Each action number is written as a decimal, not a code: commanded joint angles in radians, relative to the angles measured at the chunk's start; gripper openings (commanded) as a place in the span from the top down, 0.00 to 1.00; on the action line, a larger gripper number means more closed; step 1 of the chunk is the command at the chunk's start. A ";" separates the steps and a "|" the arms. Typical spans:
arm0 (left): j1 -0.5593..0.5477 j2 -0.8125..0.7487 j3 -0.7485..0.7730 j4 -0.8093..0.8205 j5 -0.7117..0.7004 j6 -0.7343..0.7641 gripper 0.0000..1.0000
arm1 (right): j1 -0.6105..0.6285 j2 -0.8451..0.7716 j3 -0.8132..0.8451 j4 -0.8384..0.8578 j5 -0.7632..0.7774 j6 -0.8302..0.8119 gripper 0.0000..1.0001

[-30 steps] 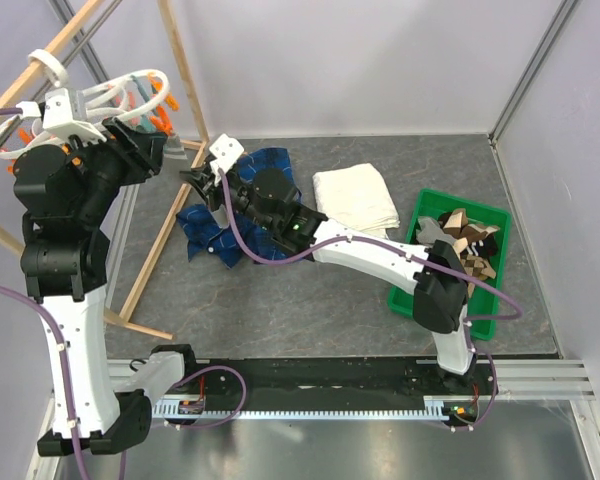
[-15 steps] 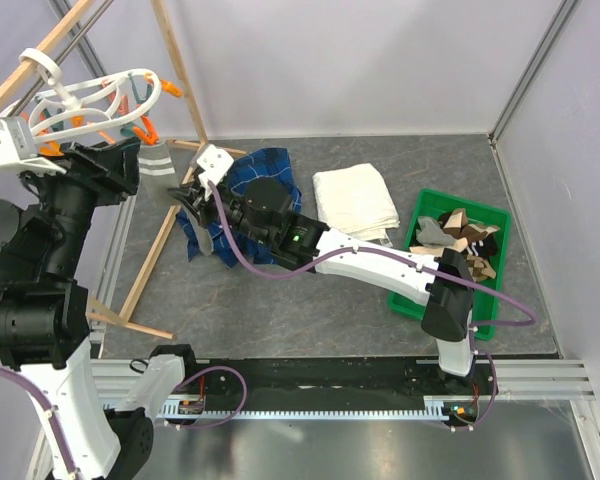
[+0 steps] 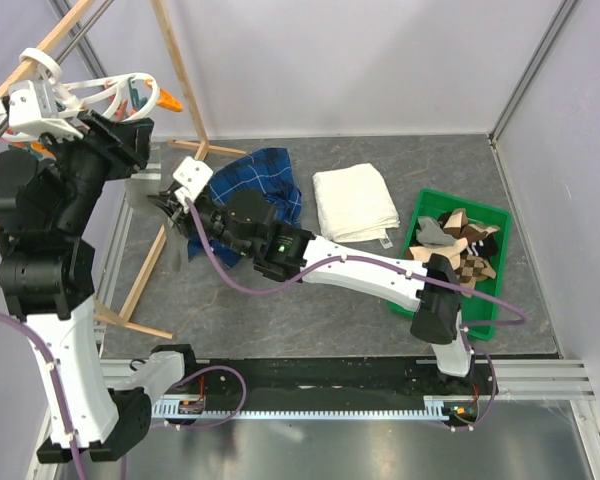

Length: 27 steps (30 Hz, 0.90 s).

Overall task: Remove the socks clipped to the hanger
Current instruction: Remove the sock from the hanger.

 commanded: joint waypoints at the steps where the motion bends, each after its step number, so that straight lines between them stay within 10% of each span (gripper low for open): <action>1: 0.000 0.031 0.041 0.020 -0.014 0.014 0.44 | 0.010 0.046 0.102 -0.022 0.079 -0.067 1.00; 27: 0.000 0.114 0.067 -0.043 -0.186 0.180 0.40 | 0.048 0.212 0.376 -0.179 0.208 -0.164 1.00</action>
